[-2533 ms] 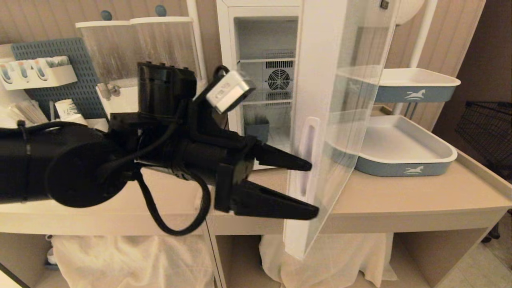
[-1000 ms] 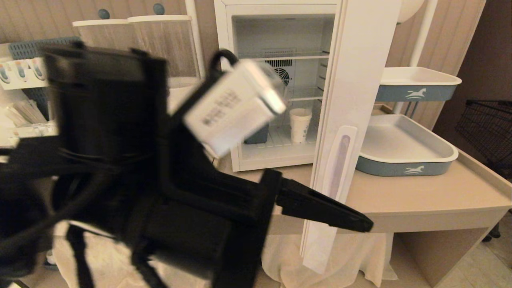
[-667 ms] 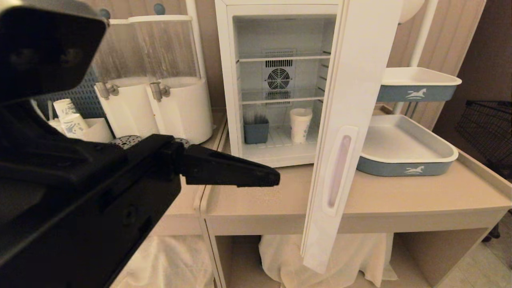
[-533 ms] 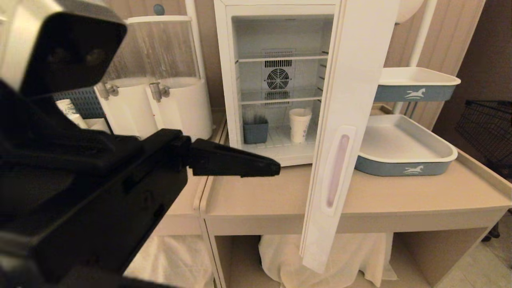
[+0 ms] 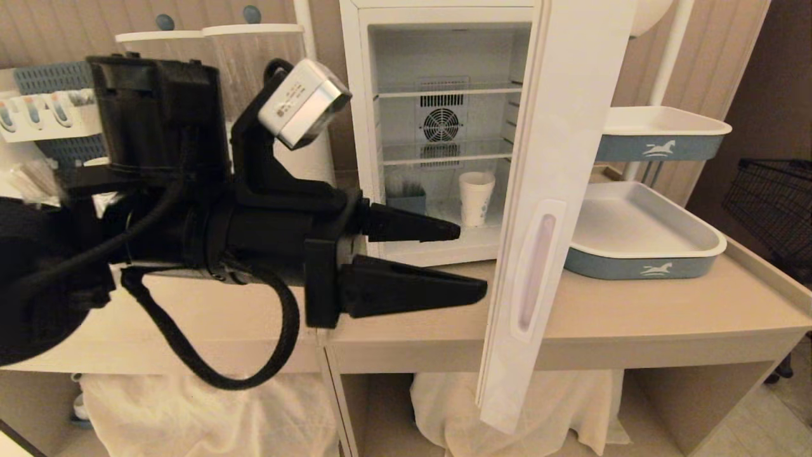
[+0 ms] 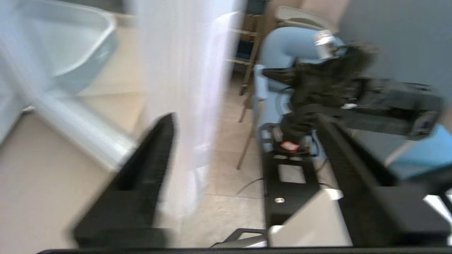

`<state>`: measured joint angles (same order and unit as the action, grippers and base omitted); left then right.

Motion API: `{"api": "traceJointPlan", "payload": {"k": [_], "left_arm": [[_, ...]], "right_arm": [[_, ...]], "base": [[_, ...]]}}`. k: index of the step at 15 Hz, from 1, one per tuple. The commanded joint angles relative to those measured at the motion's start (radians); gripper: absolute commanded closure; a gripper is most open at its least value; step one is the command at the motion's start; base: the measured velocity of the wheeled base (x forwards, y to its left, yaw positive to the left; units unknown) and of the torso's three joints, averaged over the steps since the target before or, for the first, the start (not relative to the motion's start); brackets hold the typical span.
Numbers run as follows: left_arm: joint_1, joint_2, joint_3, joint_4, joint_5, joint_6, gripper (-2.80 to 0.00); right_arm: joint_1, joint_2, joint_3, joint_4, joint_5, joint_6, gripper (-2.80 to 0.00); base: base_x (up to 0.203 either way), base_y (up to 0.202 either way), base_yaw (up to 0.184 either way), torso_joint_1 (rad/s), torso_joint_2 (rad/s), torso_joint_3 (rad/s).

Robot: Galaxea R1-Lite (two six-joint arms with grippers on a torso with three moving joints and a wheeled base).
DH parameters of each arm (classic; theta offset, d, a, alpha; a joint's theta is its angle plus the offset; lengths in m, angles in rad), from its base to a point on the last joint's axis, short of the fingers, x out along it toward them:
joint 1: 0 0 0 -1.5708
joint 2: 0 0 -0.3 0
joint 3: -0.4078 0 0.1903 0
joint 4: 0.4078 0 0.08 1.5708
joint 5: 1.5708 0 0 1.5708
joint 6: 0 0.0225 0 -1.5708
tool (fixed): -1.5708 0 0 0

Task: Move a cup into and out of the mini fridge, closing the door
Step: Open the freezer door

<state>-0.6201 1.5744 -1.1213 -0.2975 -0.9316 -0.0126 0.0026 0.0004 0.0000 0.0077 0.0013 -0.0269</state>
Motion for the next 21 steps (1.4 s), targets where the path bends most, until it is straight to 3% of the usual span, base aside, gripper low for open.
{"api": "traceJointPlan", "payload": {"k": [1,4,9,12,21], "left_arm": [[0.033,0.059,-0.007,-0.014,-0.007,0.003,0.0],[0.065,0.09,-0.024,-0.015,-0.011,-0.001,0.0],[0.061,0.22,-0.172,-0.01,-0.018,-0.007,0.0],[0.012,0.277,-0.234,0.002,-0.02,-0.007,0.0],[-0.094,0.268,-0.214,0.005,-0.011,-0.011,0.0]], "right_arm": [[0.0,0.0,0.0,0.0,0.0,-0.001,0.0],[0.0,0.0,0.0,0.0,0.0,-0.001,0.0],[0.0,0.0,0.0,0.0,0.0,-0.001,0.0],[0.0,0.0,0.0,0.0,0.0,0.001,0.0],[0.0,0.0,0.0,0.0,0.0,0.001,0.0]], "base": [[0.0,0.0,0.0,0.0,0.0,0.0],[0.0,0.0,0.0,0.0,0.0,0.0],[0.0,0.0,0.0,0.0,0.0,0.0],[0.0,0.0,0.0,0.0,0.0,0.0],[0.0,0.0,0.0,0.0,0.0,0.0]]}}
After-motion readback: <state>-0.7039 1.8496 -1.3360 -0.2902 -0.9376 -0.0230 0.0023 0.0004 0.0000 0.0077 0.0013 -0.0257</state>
